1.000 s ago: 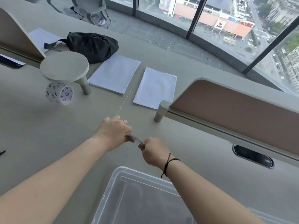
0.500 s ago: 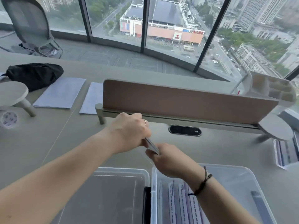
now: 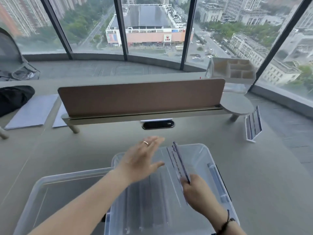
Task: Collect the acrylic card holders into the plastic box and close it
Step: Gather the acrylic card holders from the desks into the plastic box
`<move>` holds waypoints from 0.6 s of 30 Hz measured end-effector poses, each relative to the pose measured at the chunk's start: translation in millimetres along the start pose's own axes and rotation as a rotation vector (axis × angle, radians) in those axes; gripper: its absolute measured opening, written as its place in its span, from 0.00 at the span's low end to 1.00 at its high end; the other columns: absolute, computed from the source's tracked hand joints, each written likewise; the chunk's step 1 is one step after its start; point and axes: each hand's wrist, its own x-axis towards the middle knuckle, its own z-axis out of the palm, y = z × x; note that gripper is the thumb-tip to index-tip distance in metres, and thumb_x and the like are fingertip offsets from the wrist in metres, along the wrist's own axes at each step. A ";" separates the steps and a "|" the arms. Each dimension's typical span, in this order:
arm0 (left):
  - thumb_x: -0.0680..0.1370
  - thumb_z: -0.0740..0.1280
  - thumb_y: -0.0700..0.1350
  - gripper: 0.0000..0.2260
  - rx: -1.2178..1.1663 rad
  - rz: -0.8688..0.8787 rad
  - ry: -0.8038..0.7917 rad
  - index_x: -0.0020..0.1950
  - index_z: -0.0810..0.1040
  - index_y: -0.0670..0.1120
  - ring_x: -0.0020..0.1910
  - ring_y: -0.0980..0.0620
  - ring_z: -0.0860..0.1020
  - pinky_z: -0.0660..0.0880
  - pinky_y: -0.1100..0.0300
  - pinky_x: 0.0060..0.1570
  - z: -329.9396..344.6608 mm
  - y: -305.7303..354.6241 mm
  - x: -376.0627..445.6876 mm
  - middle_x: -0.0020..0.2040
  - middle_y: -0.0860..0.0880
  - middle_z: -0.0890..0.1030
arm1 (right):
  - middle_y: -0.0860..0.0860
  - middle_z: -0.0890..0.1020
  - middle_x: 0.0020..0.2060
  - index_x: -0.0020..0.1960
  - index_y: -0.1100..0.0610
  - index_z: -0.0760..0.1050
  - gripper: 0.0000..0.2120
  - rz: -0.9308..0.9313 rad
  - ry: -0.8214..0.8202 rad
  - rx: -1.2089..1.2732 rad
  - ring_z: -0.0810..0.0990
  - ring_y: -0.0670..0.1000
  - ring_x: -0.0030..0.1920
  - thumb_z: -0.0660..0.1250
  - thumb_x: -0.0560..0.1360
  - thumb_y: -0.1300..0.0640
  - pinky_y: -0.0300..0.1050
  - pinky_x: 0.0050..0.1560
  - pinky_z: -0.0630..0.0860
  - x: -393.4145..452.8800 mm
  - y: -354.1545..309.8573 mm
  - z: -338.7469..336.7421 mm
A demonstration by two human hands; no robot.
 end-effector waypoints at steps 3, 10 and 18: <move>0.78 0.64 0.59 0.30 0.044 -0.155 -0.298 0.77 0.59 0.51 0.74 0.52 0.60 0.64 0.53 0.70 37.9 10.6 -22.9 0.76 0.52 0.63 | 0.52 0.73 0.31 0.34 0.56 0.66 0.15 0.117 -0.048 -0.037 0.70 0.53 0.31 0.55 0.79 0.54 0.46 0.31 0.64 9.6 38.2 18.0; 0.77 0.62 0.62 0.39 0.104 -0.318 -0.557 0.80 0.47 0.50 0.78 0.50 0.50 0.52 0.52 0.75 84.6 34.3 -45.6 0.80 0.52 0.51 | 0.60 0.80 0.53 0.46 0.59 0.68 0.06 0.225 -0.189 -0.044 0.78 0.60 0.55 0.56 0.79 0.57 0.44 0.46 0.72 34.4 66.9 54.3; 0.75 0.63 0.65 0.41 0.127 -0.388 -0.590 0.80 0.46 0.51 0.78 0.53 0.47 0.56 0.50 0.74 88.7 39.5 -48.0 0.80 0.52 0.52 | 0.62 0.78 0.60 0.57 0.62 0.69 0.09 0.201 -0.309 -0.082 0.76 0.60 0.61 0.56 0.79 0.61 0.44 0.54 0.73 43.1 68.2 77.1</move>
